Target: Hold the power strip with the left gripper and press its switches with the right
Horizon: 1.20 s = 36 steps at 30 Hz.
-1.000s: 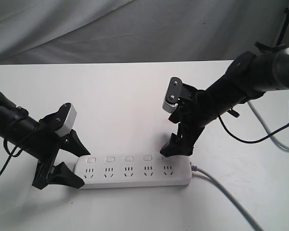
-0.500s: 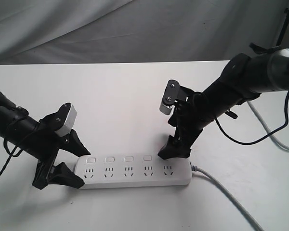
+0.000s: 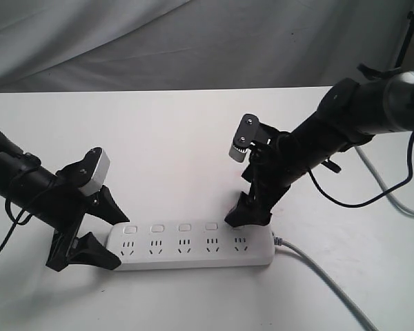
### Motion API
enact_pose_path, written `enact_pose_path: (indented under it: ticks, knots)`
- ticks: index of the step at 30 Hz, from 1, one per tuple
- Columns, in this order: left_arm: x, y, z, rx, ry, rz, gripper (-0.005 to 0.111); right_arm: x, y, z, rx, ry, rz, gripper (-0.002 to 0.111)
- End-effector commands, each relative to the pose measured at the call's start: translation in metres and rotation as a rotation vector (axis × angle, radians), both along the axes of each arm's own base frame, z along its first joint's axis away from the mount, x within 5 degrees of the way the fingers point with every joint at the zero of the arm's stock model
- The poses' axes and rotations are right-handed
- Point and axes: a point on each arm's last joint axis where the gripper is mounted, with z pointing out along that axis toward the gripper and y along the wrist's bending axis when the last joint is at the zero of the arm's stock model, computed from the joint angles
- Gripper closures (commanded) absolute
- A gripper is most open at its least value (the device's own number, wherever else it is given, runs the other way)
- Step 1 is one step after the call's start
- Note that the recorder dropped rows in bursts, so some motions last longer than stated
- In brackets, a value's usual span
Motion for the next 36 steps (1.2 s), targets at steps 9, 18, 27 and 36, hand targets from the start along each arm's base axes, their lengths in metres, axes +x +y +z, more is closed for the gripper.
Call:
enact_pose_path:
  ticks: [9,18,27,36]
  knots:
    - [-0.001,-0.001,-0.001,0.010,-0.001,-0.028,0.056,0.000,-0.001,0.026,-0.004,-0.120,0.007,0.003]
    - [-0.001,-0.001,-0.001,0.010,-0.001,-0.028,0.056,-0.002,-0.001,0.055,0.010,-0.192,-0.010,0.003]
    - [-0.001,-0.001,-0.001,0.010,-0.001,-0.028,0.056,0.004,-0.002,0.058,0.040,-0.202,-0.139,0.003]
    - [-0.001,-0.001,-0.001,0.010,-0.001,-0.028,0.056,0.004,-0.005,0.082,0.091,-0.238,-0.276,0.003]
